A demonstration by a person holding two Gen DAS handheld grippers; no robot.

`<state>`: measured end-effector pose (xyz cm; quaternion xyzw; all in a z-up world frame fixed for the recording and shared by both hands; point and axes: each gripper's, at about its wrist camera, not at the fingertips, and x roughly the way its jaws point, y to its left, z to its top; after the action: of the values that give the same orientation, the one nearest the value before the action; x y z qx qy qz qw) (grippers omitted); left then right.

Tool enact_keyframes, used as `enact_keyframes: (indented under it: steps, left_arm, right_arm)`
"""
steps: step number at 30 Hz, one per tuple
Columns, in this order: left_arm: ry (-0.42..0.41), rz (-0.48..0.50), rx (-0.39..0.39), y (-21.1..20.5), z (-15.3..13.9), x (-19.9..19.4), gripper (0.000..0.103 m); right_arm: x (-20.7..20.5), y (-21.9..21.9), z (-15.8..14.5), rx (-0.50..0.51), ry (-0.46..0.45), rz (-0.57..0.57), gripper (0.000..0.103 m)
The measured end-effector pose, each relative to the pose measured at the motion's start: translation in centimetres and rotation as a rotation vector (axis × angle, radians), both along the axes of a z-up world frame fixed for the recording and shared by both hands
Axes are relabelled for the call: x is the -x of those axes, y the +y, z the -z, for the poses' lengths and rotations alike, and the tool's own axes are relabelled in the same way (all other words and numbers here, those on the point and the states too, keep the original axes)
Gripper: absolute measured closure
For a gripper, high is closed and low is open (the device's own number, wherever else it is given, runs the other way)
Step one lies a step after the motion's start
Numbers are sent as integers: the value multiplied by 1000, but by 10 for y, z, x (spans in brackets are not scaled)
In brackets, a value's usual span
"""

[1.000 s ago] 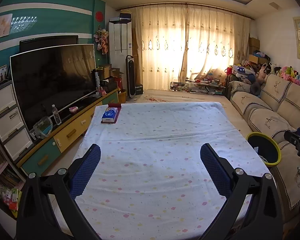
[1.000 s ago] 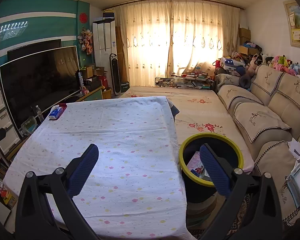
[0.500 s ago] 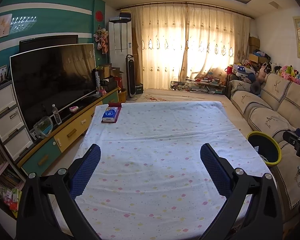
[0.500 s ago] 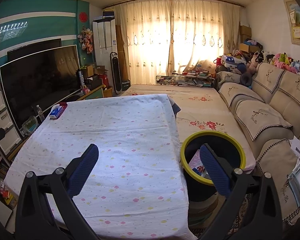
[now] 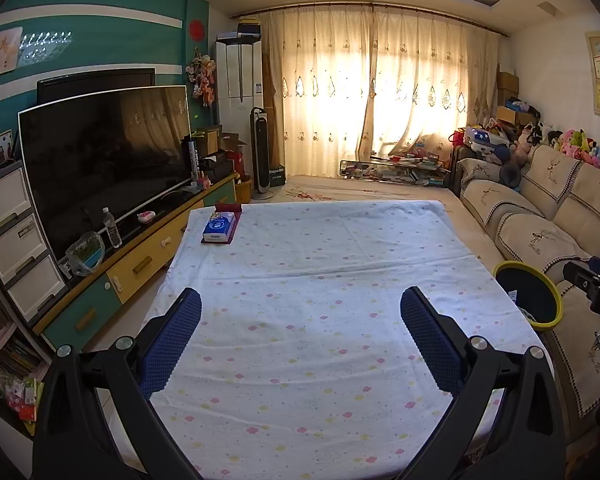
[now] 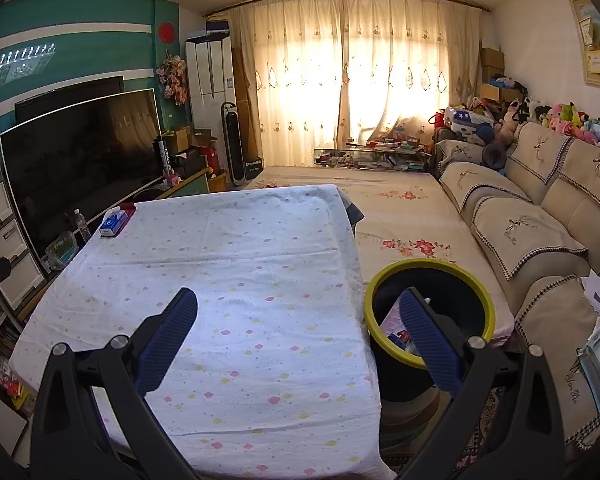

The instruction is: Collect trash

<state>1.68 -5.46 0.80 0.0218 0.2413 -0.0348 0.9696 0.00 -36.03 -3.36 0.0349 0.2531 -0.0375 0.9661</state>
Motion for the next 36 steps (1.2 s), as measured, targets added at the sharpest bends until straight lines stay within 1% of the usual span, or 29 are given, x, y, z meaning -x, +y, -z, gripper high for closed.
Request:
enact_keyframes:
  steps: [19,36]
  left_arm:
    - [16,-4,-5,-4,10,-5,5]
    - [19,-11,-4,-3,15,-9,5]
  right_arm:
    - [-3,1,8,-6,12,1,7]
    - [-4,1,8,-6,14,1,7]
